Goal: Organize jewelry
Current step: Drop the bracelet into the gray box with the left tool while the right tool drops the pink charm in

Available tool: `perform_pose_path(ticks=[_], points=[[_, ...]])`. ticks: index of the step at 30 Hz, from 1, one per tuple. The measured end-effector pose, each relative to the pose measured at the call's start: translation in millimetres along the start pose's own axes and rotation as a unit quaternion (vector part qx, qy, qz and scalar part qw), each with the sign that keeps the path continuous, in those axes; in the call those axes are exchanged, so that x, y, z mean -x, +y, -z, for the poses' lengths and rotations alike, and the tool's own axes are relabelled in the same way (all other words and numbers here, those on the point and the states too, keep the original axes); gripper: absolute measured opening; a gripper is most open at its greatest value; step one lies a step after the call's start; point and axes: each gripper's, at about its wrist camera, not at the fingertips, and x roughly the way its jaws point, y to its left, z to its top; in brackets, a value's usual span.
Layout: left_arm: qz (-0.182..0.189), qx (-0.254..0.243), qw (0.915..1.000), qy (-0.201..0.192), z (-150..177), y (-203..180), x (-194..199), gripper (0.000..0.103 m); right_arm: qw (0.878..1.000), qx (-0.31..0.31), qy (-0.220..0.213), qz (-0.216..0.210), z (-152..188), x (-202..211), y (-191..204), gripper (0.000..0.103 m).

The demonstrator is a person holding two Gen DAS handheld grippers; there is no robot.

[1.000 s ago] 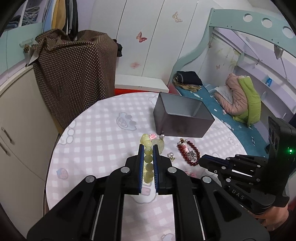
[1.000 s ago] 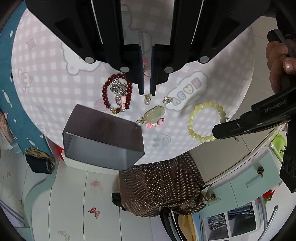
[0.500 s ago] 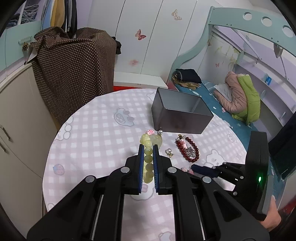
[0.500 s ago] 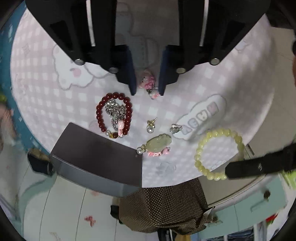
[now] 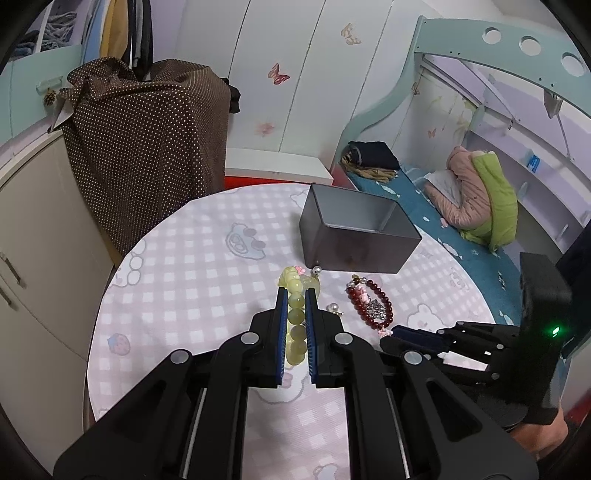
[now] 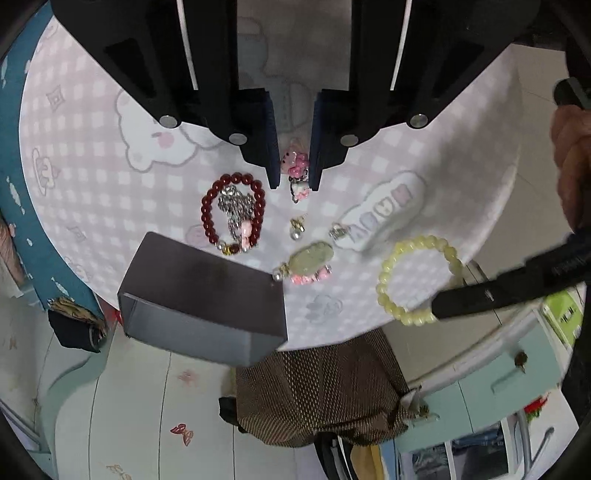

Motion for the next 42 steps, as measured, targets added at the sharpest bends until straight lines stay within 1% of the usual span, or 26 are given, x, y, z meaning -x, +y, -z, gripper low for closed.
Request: perform_pose_path(ticks=[3, 7, 11, 13, 15, 17, 19, 23, 29, 33, 35, 36, 37, 38, 39, 40, 41, 42], points=[[0.005, -0.006, 0.9999, -0.007, -6, -4, 3, 0.009, 1.0, -0.001, -0.015, -0.004, -10, 12, 1, 0.014], [0.019, -0.022, 0.9993, -0.024, -24, -16, 8, 0.009, 0.999, 0.008, -0.049, -0.004, -36, 32, 0, 0.014], [0.036, -0.037, 0.9974, -0.05, -53, -27, 12, 0.009, 0.996, 0.014, -0.089, 0.011, -73, 50, -13, 0.014], [0.045, -0.044, 0.9962, -0.06, -70, -33, 10, 0.009, 0.995, 0.011, -0.101, 0.017, -89, 53, -23, 0.014], [0.056, -0.047, 0.995, -0.068, -89, -39, 6, 0.009, 0.994, 0.005, -0.107, 0.023, -107, 52, -37, 0.014], [0.064, -0.051, 0.9941, -0.072, -103, -45, 1, 0.009, 0.994, 0.001, -0.105, 0.029, -118, 46, -48, 0.014], [0.067, -0.061, 0.9932, -0.073, -117, -53, -7, 0.009, 0.995, -0.011, -0.1, 0.027, -126, 39, -59, 0.014], [0.088, -0.06, 0.9931, -0.049, -135, -61, -37, 0.009, 0.996, -0.034, -0.077, 0.02, -136, 21, -76, 0.014], [0.091, -0.051, 0.9945, 0.001, -141, -62, -82, 0.009, 0.996, -0.07, -0.046, 0.007, -137, 3, -97, 0.014], [0.084, -0.034, 0.9954, 0.032, -141, -59, -104, 0.011, 0.996, -0.089, -0.027, 0.002, -135, -7, -105, 0.017], [0.076, -0.021, 0.9962, 0.038, -140, -51, -111, 0.033, 0.995, -0.097, -0.021, 0.0, -133, -10, -108, 0.018], [0.07, -0.016, 0.9968, 0.035, -139, -46, -110, 0.047, 0.995, -0.1, -0.02, -0.002, -132, -10, -108, 0.02], [0.067, -0.014, 0.9971, 0.032, -139, -46, -108, 0.056, 0.994, -0.106, -0.02, -0.004, -130, -10, -110, 0.022], [0.064, -0.012, 0.9975, 0.029, -139, -44, -107, 0.065, 0.994, -0.111, -0.021, -0.007, -129, -9, -110, 0.027], [0.058, -0.011, 0.998, 0.024, -138, -42, -104, 0.069, 0.993, -0.116, -0.023, -0.007, -129, -8, -111, 0.037], [0.052, -0.01, 0.9984, 0.021, -139, -40, -101, 0.08, 0.993, -0.119, -0.025, -0.006, -128, -6, -112, 0.045], [0.044, -0.008, 0.9989, 0.017, -139, -38, -97, 0.089, 0.992, -0.122, -0.031, -0.004, -127, -3, -113, 0.067], [0.035, -0.006, 0.9993, 0.008, -139, -35, -92, 0.092, 0.991, -0.13, -0.042, -0.001, -126, 2, -113, 0.081]])
